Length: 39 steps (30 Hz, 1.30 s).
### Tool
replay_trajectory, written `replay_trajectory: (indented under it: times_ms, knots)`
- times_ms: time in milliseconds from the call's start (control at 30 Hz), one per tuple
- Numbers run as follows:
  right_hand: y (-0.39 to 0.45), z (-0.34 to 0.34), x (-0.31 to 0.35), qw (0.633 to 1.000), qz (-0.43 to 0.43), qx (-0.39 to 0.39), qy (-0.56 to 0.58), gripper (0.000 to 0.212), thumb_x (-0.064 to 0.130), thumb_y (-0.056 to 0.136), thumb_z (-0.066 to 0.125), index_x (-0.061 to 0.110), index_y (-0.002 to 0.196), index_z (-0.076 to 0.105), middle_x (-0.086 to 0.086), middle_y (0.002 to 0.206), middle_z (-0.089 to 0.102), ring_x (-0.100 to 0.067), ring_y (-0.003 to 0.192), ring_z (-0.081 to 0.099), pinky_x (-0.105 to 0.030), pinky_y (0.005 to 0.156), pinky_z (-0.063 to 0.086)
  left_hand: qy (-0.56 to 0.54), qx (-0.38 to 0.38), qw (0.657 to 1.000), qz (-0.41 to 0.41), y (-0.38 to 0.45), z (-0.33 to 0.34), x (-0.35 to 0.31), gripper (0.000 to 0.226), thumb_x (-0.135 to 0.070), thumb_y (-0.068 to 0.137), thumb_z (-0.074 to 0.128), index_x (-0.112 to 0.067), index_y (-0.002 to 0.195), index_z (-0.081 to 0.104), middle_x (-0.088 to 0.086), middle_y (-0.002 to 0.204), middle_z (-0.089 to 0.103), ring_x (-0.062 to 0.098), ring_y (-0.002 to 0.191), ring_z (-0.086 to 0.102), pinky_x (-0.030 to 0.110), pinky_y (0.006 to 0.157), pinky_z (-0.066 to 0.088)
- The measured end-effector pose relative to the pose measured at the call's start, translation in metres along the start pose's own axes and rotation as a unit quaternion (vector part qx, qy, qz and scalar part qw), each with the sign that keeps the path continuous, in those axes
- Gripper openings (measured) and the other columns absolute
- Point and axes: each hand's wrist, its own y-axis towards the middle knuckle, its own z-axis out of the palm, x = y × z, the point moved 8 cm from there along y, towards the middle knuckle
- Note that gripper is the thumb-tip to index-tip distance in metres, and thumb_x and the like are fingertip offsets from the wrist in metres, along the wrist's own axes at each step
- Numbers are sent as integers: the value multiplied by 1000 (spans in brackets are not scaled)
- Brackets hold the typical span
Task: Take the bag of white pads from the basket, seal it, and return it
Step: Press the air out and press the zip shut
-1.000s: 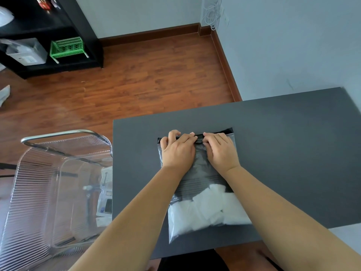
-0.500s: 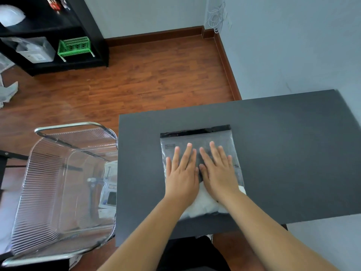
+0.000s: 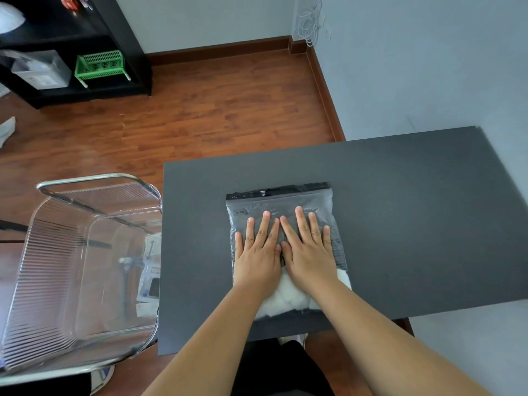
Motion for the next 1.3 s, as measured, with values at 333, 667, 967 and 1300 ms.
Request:
replay_trajectory:
  times_ms: [333,667,967,1300]
  knots:
    - [7,5,-12,999,19,31,30,56,54,98,15,54,144,-17,22,154,-31,-10,140,-33,-40,111,-24,-1,2,1000,-24,1,-2,8,55,-51,99,4,-43,148,-19,-18,156,-31,13,143,-31,45,119,-12]
    - [-1,-9,-81,997,75,5,-10,56,71,89,-4,59,140,-23,21,153,-35,-17,142,-32,-47,114,-16,44,-9,999,-24,-3,-12,45,68,-73,91,-1,-43,148,-23,-19,157,-30,11,143,-32,47,113,-21]
    - [-2,-44,-83,993,89,-60,39,62,53,98,11,29,154,-2,3,162,-16,-19,147,-19,-45,116,-13,22,-53,998,-35,1,-42,31,67,-62,96,2,-30,152,-15,-15,157,-30,17,141,-35,44,102,-37]
    - [34,-9,-16,999,-8,-40,32,58,37,101,32,24,155,16,4,164,3,-24,150,-2,-43,119,-5,35,-5,999,9,40,-12,4,59,-48,100,6,-29,155,-1,-11,163,-13,22,150,-12,50,120,-2]
